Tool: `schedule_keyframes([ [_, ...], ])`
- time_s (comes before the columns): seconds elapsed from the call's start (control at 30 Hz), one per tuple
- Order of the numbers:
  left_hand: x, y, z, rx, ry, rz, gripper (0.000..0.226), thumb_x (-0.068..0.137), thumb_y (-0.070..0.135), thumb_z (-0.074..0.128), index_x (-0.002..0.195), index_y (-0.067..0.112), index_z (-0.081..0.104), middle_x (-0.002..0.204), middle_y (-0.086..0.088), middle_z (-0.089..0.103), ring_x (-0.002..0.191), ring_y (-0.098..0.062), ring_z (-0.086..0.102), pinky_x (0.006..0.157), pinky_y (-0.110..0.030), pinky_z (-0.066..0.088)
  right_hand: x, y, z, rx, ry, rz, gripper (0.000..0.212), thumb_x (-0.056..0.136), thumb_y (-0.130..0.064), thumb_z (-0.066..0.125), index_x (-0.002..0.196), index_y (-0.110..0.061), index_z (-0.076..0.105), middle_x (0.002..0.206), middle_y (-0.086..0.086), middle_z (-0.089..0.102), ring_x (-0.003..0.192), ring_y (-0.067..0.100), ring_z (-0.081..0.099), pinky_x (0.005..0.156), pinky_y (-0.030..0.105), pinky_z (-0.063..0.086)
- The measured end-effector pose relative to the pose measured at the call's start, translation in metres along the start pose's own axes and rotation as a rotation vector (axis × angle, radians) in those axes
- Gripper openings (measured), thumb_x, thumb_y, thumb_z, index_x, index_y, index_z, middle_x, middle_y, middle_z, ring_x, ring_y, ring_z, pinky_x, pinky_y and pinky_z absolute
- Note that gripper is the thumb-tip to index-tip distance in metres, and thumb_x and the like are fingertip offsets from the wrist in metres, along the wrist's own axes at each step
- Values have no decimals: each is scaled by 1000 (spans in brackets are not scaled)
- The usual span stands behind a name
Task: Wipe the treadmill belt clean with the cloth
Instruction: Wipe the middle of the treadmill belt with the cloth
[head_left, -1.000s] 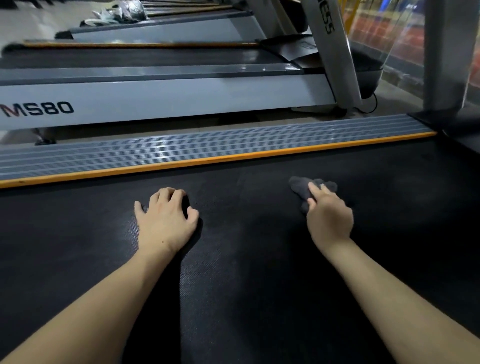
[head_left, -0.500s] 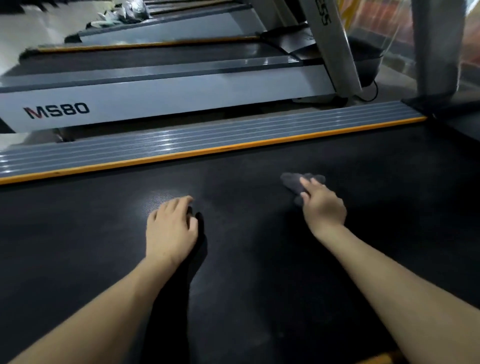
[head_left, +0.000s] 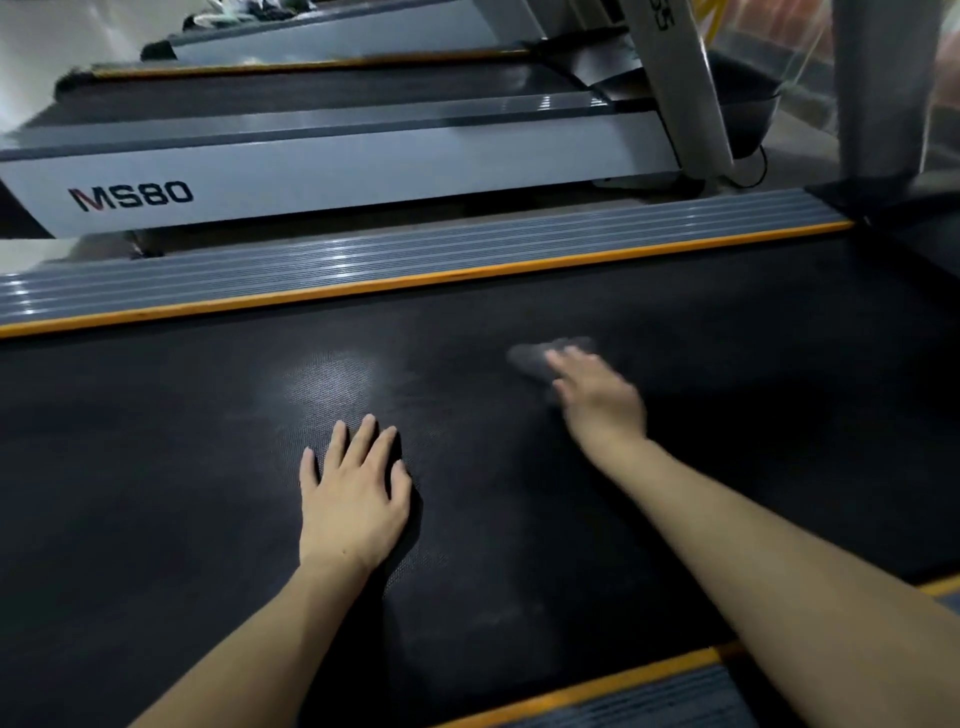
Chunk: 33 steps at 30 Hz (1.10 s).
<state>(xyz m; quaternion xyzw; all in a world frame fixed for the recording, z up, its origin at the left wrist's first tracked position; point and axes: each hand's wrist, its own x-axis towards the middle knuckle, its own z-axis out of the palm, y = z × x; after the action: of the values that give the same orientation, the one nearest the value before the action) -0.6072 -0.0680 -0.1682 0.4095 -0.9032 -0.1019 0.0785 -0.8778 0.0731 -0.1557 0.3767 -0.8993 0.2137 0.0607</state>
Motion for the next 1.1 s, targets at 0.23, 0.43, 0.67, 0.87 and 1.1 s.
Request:
schedule_keyframes([
  [0.23,-1,0,-1,1,-3,17,52,102,44,35,152,34,44,166,12,26,156,-11,9,126,-53,2,-10,-73,28,8,67,73,39,92,-16,57,129,-25,58,127,4,58,111,29,55,88,36,45],
  [0.43,-1,-3,3,-6,14,32,50,100,46,40,149,35,47,165,13,30,156,-11,14,125,-54,5,-9,-58,17,69,-60,-354,43,91,-16,65,133,-26,61,140,3,58,124,26,56,103,30,41],
  [0.67,2,-2,4,3,3,25,51,100,50,40,149,35,46,165,13,28,156,-11,11,124,-55,4,10,39,-20,-164,38,259,43,100,-24,47,143,-26,45,144,2,48,124,27,49,94,35,41],
  [0.87,2,-6,6,3,24,38,51,98,47,38,147,34,49,164,12,31,156,-11,14,124,-55,7,-43,-101,36,28,-105,-205,42,96,-21,53,136,-32,51,142,-3,52,124,27,51,93,36,49],
  [1.1,0,-3,2,-8,12,31,51,99,44,38,148,33,48,165,13,30,156,-10,12,125,-52,4,-12,58,-33,-155,-70,73,48,101,-26,49,147,-36,39,155,-7,38,138,20,42,104,34,40],
])
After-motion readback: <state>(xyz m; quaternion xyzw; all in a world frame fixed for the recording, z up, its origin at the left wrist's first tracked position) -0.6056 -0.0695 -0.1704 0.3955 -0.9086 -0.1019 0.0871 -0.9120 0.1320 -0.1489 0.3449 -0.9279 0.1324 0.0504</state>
